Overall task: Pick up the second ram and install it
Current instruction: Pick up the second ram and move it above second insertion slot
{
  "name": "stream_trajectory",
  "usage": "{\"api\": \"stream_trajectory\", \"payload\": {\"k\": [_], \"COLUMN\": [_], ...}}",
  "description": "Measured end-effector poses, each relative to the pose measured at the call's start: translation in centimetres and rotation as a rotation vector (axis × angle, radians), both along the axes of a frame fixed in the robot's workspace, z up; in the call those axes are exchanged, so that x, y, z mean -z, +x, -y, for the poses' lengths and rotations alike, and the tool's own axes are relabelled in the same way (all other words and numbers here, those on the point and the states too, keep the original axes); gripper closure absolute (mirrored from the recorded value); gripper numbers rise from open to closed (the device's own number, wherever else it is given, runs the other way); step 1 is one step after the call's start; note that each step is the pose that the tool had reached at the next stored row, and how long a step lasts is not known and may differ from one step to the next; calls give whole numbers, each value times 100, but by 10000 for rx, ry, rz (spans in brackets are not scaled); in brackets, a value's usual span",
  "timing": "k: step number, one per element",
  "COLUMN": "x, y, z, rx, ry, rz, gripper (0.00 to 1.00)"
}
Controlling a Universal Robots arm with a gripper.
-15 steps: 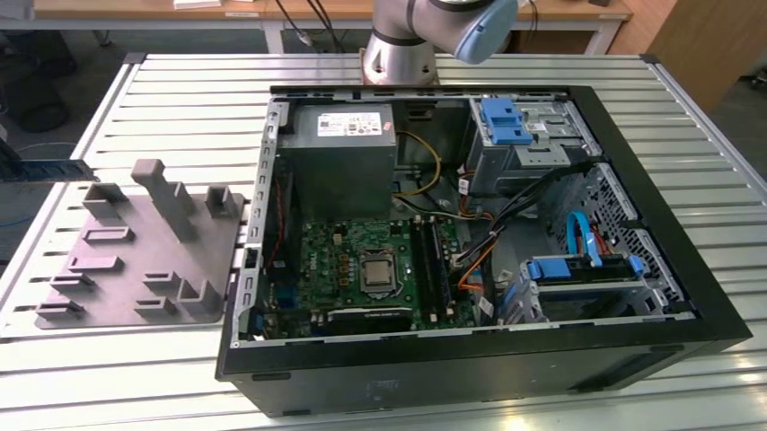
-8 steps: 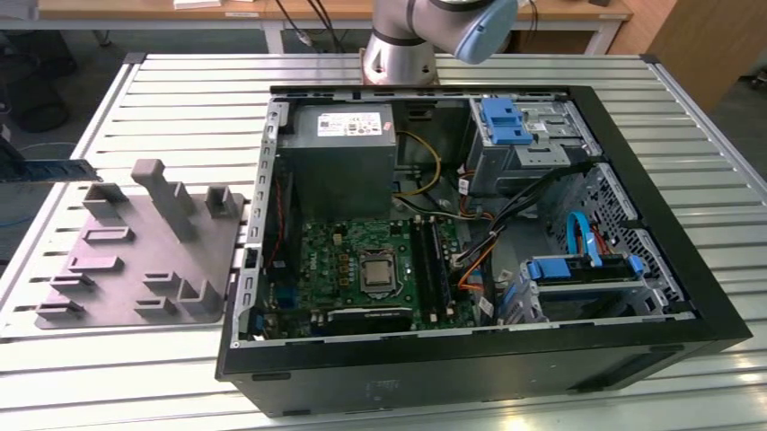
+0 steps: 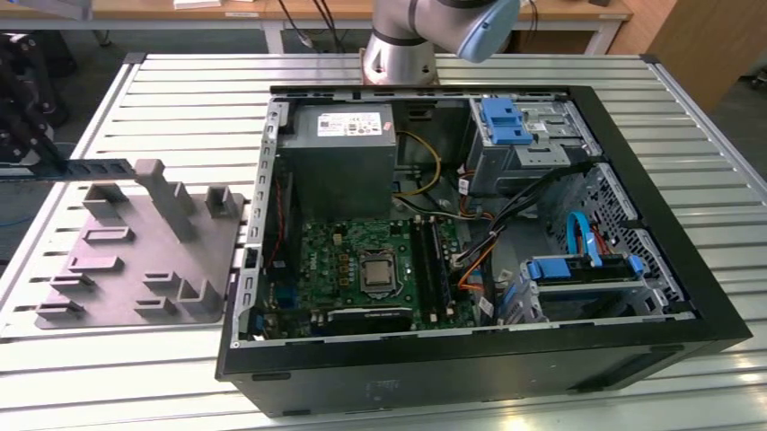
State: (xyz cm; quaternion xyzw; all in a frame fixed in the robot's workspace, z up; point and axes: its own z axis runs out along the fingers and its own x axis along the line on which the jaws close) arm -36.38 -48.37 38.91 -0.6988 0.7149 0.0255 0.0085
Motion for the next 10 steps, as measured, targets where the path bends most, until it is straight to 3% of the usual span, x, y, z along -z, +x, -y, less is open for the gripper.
{"api": "stream_trajectory", "payload": {"k": [10], "x": [3], "y": [454], "z": [0], "rx": [0], "ry": [1], "rz": [-12], "gripper": [86]}}
